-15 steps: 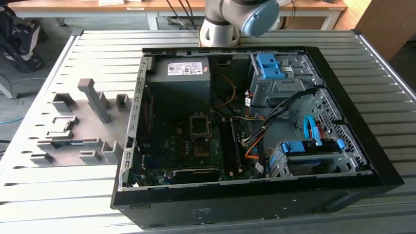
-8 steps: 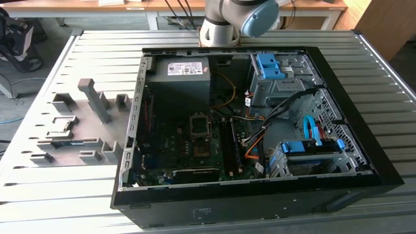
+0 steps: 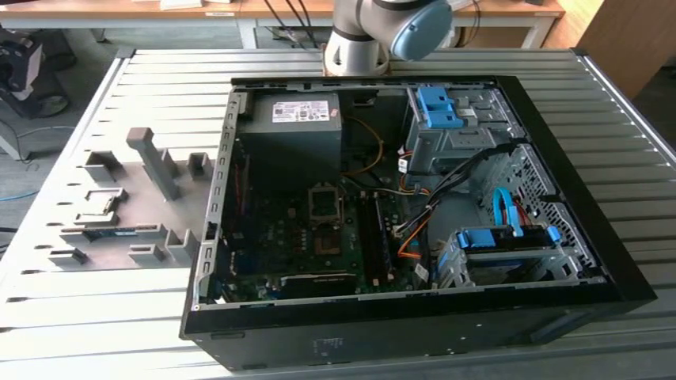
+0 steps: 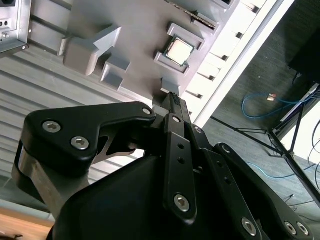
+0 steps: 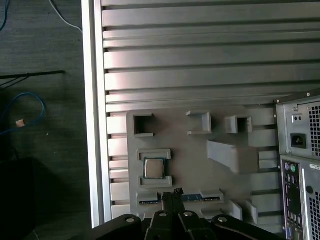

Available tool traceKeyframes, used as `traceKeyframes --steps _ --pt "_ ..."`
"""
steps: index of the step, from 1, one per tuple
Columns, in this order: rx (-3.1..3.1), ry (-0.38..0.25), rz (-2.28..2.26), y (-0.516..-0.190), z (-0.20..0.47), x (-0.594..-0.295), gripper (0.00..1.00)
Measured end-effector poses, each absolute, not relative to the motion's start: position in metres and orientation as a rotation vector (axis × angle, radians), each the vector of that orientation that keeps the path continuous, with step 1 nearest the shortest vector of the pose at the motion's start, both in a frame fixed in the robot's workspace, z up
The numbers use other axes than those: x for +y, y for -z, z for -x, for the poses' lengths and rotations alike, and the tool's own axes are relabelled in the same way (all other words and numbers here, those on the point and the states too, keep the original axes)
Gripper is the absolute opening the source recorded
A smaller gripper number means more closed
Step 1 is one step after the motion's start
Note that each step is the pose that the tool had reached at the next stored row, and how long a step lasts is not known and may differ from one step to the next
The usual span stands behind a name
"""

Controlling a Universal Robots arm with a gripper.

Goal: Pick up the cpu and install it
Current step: 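Reach for the cpu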

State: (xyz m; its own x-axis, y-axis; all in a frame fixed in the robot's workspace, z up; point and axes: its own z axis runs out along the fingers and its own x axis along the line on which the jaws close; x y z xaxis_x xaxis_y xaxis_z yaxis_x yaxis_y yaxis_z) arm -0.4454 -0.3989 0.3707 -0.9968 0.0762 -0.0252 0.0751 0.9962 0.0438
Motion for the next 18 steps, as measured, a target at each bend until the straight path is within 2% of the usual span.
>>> traceKeyframes --steps 18 --pt "3.112 -0.067 -0.118 -0.368 0.470 -0.399 0.10"
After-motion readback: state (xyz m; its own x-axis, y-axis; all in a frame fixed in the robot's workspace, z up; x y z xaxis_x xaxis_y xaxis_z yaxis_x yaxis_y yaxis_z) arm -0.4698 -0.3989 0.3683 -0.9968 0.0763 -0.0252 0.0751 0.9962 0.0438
